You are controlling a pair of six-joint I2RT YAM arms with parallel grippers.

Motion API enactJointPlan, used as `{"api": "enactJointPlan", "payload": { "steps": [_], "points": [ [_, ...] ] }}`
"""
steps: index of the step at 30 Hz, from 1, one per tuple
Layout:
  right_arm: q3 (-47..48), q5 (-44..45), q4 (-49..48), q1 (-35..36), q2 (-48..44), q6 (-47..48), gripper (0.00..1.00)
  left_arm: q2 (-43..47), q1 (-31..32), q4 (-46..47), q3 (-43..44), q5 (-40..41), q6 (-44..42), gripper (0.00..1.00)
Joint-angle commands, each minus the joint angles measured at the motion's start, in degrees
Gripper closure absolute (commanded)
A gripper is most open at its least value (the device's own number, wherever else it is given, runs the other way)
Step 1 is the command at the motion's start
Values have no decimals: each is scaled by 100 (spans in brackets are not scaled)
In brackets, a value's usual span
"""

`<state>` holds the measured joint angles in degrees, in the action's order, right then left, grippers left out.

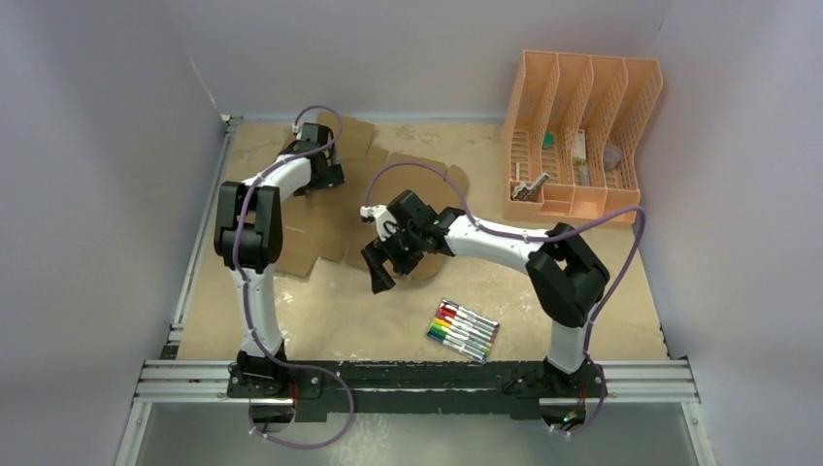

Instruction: Fold the paper box

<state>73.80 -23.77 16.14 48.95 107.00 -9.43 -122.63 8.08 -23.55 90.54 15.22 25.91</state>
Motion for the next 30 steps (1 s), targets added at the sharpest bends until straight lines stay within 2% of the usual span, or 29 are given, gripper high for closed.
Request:
{"api": "enactJointPlan", "payload": {
  "steps": [1,5,9,12,14,16,22,26,30],
  "points": [
    [439,242,363,-400,-607,124,7,493,146,188,36,-20,28,15],
    [236,897,264,-978,-960,61,4,948,655,185,-216,186,365,16],
    [-116,1000,-287,-1581,-1180,49,2,1164,1209,-18,-271,467,674,16],
    [251,1200,-387,-1772,-817,358,1,1778,1217,257,-1082,497,933,16],
    [623,1364,-466,-1881,-400,485,1,2214,1139,404,-1566,625,980,14],
    [987,1494,-620,-2026,0,483,1,2492,908,402,-1921,403,1069,14],
    [1929,1732,-420,-2161,1112,638,1,2824,149,582,-2805,-143,1266,14],
    [1880,1733,-341,-2147,1262,562,1,2621,-121,636,-2848,-300,1170,14],
    [1409,1479,-217,-2018,1147,141,3,2003,-178,537,-2499,-280,879,14]
  ]
}}
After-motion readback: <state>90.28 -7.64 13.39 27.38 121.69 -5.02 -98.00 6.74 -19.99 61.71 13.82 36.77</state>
